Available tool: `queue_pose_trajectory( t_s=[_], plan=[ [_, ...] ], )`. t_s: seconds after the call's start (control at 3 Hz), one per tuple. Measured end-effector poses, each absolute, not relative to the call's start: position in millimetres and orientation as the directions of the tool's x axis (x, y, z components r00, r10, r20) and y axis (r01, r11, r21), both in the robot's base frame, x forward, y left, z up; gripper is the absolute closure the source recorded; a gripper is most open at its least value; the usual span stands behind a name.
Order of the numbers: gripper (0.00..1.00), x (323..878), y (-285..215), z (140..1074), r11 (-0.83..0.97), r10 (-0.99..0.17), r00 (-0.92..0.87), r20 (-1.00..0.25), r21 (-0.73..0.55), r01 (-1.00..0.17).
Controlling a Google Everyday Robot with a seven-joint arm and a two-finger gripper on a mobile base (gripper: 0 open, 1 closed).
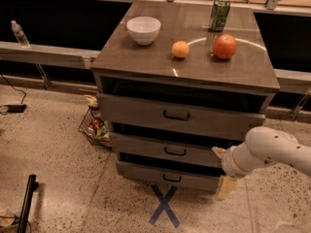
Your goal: Open middle drawer
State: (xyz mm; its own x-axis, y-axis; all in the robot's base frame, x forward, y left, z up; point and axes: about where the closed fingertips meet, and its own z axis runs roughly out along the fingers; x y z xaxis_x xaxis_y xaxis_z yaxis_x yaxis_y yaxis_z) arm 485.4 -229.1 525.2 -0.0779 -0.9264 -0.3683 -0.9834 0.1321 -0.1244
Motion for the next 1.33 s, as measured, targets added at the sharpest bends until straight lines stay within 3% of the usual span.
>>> queue_pose_trajectory(
  t_s=[0.67, 1.33],
  plan=[
    [0.0, 510, -255, 456, 0.195, -0.922, -0.136, -0.363, -0.134, -0.972],
    [0.0, 538, -262, 447, 0.187, -0.931, -0.09, -0.353, -0.252, -0.949]
  ],
)
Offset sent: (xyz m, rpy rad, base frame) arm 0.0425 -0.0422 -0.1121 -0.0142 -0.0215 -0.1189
